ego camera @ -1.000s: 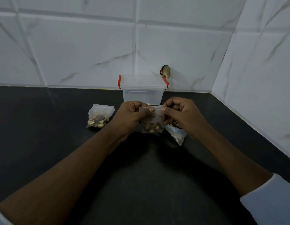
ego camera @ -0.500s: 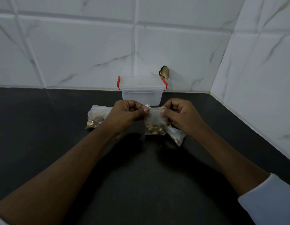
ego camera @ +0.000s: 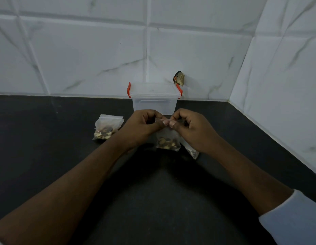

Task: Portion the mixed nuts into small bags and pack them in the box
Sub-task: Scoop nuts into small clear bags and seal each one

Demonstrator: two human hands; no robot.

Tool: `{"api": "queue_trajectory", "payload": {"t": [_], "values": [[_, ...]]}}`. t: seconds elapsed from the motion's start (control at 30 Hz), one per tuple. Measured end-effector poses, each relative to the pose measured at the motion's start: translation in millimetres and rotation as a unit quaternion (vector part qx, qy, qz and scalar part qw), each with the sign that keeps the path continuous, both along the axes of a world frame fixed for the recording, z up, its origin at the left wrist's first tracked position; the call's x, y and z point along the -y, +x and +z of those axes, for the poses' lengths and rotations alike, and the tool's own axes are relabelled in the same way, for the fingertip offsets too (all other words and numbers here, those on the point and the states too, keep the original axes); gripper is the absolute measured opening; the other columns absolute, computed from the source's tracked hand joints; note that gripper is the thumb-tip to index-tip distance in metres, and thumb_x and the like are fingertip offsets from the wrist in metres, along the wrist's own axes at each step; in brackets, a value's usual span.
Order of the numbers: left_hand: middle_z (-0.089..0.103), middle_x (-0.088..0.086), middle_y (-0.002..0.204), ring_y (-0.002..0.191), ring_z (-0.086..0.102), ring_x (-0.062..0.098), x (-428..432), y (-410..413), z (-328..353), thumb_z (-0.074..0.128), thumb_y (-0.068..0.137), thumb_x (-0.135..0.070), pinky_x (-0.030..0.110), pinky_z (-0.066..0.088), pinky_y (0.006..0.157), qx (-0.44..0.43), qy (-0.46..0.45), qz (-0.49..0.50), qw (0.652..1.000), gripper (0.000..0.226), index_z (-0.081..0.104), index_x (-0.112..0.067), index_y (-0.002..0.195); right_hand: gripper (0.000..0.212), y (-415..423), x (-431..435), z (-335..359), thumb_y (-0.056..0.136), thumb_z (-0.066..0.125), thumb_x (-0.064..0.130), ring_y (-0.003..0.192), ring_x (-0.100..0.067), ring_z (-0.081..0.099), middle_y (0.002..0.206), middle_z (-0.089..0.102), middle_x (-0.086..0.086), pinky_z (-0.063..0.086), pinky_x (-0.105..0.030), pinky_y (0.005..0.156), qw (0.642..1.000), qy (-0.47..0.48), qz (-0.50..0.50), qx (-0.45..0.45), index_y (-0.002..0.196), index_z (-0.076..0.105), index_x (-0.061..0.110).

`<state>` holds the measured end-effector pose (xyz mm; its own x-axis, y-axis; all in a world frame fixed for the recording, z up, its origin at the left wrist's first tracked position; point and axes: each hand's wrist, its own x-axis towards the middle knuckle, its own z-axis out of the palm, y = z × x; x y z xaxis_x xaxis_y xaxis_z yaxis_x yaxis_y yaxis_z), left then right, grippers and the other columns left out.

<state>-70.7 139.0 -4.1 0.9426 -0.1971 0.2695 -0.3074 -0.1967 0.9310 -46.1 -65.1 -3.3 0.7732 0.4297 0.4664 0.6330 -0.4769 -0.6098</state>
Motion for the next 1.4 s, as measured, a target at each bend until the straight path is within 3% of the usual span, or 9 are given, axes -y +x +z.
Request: {"api": "queue_trajectory", "payload": {"t": [0.1, 0.37, 0.53, 0.67, 0.83, 0.93, 1.07, 1.27, 1.4], "values": [[0.079, 0.003, 0.09, 0.087, 0.075, 0.015, -2.4, 2.4, 2.0, 0.07, 0.094, -0.016, 0.025, 0.06, 0.082, 0.026, 0.053, 0.047, 0.997, 0.008, 0.077, -0.011, 0.094, 0.009, 0.5, 1.4, 1.7, 0.097, 0.07, 0.024, 0.072, -0.01, 0.064, 0.08, 0.069, 0.007, 0.051, -0.027, 0.066, 1.0, 0.0, -0.011, 0.013, 0.09, 0.069, 0.019], [0.078, 0.001, 0.082, 0.084, 0.074, 0.019, -9.3, 8.8, 5.1, 0.08, 0.087, -0.023, 0.045, 0.06, 0.09, 0.03, 0.119, 0.085, 0.989, 0.01, 0.077, -0.015, 0.081, 0.009, 6.1, 5.6, 2.2, 0.096, 0.071, 0.024, 0.075, -0.013, 0.069, 0.081, 0.072, 0.005, 0.056, -0.038, 0.072, 0.999, -0.022, -0.027, 0.009, 0.089, 0.071, 0.018], [0.078, 0.004, 0.082, 0.086, 0.074, 0.026, -13.9, 11.4, 5.2, 0.084, 0.082, -0.024, 0.049, 0.06, 0.089, 0.041, 0.086, 0.085, 0.992, 0.013, 0.075, -0.014, 0.079, 0.018, 4.7, 8.0, 4.3, 0.093, 0.076, 0.029, 0.062, -0.014, 0.069, 0.075, 0.074, -0.003, 0.055, -0.024, 0.053, 0.998, 0.045, -0.05, 0.004, 0.085, 0.072, 0.013], [0.076, 0.007, 0.092, 0.094, 0.073, 0.026, -14.1, 11.9, -0.2, 0.076, 0.09, -0.014, 0.049, 0.058, 0.095, 0.025, 0.037, 0.055, 0.997, 0.006, 0.072, -0.011, 0.088, 0.009, 6.4, 5.9, 0.9, 0.098, 0.069, 0.016, 0.073, -0.019, 0.073, 0.082, 0.076, 0.0, 0.063, -0.037, 0.069, 0.998, 0.055, -0.023, -0.014, 0.095, 0.076, 0.011], [0.077, 0.009, 0.102, 0.1, 0.073, 0.025, -8.9, 8.3, 1.8, 0.077, 0.087, -0.008, 0.038, 0.059, 0.092, 0.013, -0.036, 0.02, 0.999, 0.016, 0.072, -0.005, 0.102, 0.016, 6.1, 8.8, 2.8, 0.101, 0.063, 0.009, 0.071, -0.012, 0.071, 0.083, 0.076, 0.001, 0.059, -0.027, 0.069, 0.998, 0.056, 0.001, -0.021, 0.104, 0.079, 0.013], [0.079, 0.003, 0.097, 0.094, 0.075, 0.017, -9.4, 7.1, 6.3, 0.077, 0.087, -0.006, 0.03, 0.06, 0.088, 0.054, 0.019, 0.043, 0.997, 0.013, 0.076, -0.01, 0.1, 0.02, 3.0, 4.8, 1.1, 0.103, 0.061, 0.011, 0.076, -0.018, 0.073, 0.088, 0.077, 0.001, 0.063, -0.038, 0.074, 0.996, 0.082, 0.006, -0.019, 0.112, 0.078, 0.015], [0.078, 0.012, 0.094, 0.091, 0.076, 0.024, -30.9, 6.6, 21.8, 0.075, 0.085, 0.0, 0.034, 0.062, 0.085, 0.02, -0.046, 0.055, 0.997, 0.019, 0.072, -0.006, 0.104, 0.03, 1.5, 3.2, -1.7, 0.105, 0.058, 0.017, 0.082, -0.029, 0.072, 0.096, 0.077, -0.007, 0.061, -0.049, 0.077, 0.994, 0.109, -0.014, -0.027, 0.133, 0.068, 0.017], [0.074, 0.012, 0.088, 0.079, 0.074, 0.021, -79.3, -2.9, 47.3, 0.073, 0.072, -0.005, 0.035, 0.064, 0.073, -0.062, -0.128, 0.019, 0.99, 0.037, 0.065, -0.006, 0.108, 0.037, 0.5, 1.6, -0.3, 0.103, 0.061, 0.017, 0.095, -0.016, 0.073, 0.101, 0.076, 0.003, 0.061, -0.041, 0.087, 0.998, 0.065, 0.01, 0.008, 0.14, 0.062, 0.017], [0.07, 0.008, 0.086, 0.073, 0.068, 0.017, -103.4, -5.8, 49.1, 0.058, 0.087, 0.014, 0.027, 0.06, 0.062, -0.1, -0.073, 0.025, 0.992, 0.031, 0.066, -0.01, 0.104, 0.036, -0.6, 1.9, -1.0, 0.102, 0.063, 0.012, 0.086, -0.011, 0.073, 0.098, 0.077, 0.003, 0.058, -0.024, 0.085, 0.998, 0.048, 0.017, 0.028, 0.138, 0.064, 0.015]]}}
